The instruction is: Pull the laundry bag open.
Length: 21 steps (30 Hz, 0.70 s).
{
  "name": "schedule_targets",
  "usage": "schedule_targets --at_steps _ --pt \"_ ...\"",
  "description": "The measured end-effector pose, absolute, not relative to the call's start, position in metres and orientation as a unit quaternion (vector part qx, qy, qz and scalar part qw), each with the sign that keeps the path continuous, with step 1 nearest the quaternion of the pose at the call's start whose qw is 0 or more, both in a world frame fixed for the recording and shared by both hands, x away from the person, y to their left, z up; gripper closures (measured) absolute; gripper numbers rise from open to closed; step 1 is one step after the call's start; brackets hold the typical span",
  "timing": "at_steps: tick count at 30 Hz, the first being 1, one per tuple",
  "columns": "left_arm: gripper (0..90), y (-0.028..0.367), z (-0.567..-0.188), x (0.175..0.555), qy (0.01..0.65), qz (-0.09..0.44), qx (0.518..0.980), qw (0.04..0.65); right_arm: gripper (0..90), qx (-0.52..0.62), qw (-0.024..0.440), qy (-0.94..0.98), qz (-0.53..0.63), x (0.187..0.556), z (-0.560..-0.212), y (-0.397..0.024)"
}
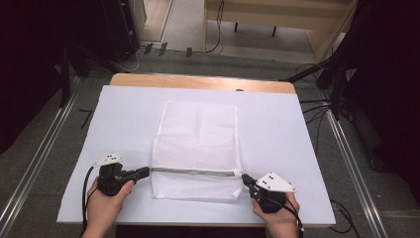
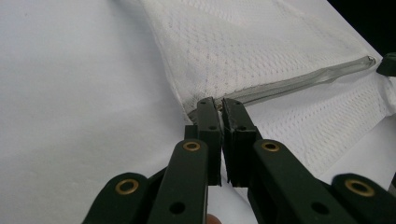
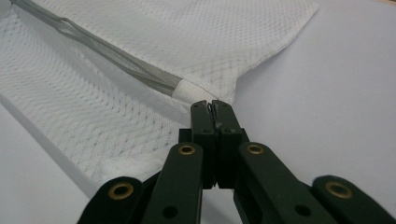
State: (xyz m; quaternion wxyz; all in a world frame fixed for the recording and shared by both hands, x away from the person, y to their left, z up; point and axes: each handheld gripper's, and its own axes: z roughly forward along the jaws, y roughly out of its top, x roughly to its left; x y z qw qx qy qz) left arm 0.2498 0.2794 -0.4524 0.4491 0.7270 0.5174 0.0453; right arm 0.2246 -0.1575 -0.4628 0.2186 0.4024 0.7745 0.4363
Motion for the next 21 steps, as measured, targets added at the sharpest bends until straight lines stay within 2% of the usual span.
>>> schedule_targets --at_steps 12,21 --pt "87.6 0.2809 -0.4503 0.2494 0.517 0.059 0.731 0.441 90.0 0.402 0.215 0.775 0.437 0.2248 -0.4632 -0.1583" --pt "86.7 0.2828 -0.4504 0.2475 0.513 0.060 0.723 0.459 90.0 0.403 0.213 0.773 0.442 0.2251 -0.4637 -0.1599"
